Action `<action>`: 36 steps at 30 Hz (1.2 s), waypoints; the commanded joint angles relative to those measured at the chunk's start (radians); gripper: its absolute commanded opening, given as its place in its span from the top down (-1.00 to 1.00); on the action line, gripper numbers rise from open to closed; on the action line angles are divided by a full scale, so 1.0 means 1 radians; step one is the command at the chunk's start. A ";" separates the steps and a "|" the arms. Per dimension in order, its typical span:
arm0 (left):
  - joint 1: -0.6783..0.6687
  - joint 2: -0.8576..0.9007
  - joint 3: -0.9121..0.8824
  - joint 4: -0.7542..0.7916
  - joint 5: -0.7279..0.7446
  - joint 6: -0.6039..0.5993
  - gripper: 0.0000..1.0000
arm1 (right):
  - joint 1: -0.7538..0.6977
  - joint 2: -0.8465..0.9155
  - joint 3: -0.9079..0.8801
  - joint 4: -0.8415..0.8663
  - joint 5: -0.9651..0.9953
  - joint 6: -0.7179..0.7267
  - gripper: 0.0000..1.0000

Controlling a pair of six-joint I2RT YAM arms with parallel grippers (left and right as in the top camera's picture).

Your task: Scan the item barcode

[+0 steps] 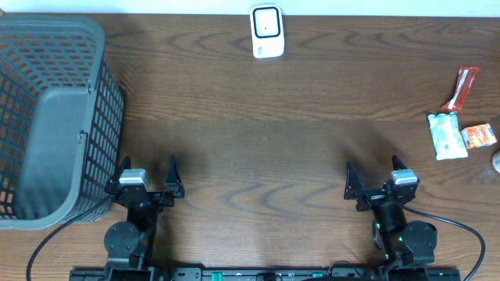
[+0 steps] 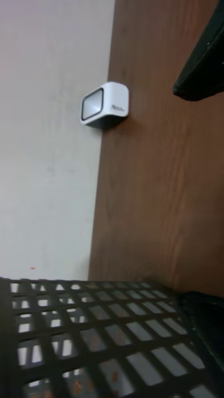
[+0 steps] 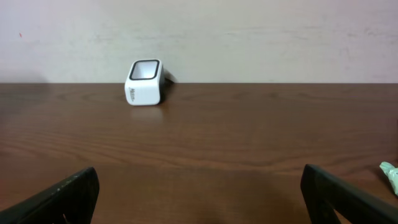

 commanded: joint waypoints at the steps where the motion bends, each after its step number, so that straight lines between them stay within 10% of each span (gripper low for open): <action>1: -0.004 -0.004 -0.035 0.004 -0.056 -0.032 -0.96 | 0.007 -0.005 -0.003 -0.001 0.005 -0.010 -0.98; 36: -0.004 -0.004 -0.038 -0.077 -0.024 -0.035 -0.96 | 0.007 -0.005 -0.003 -0.001 0.005 -0.010 -0.99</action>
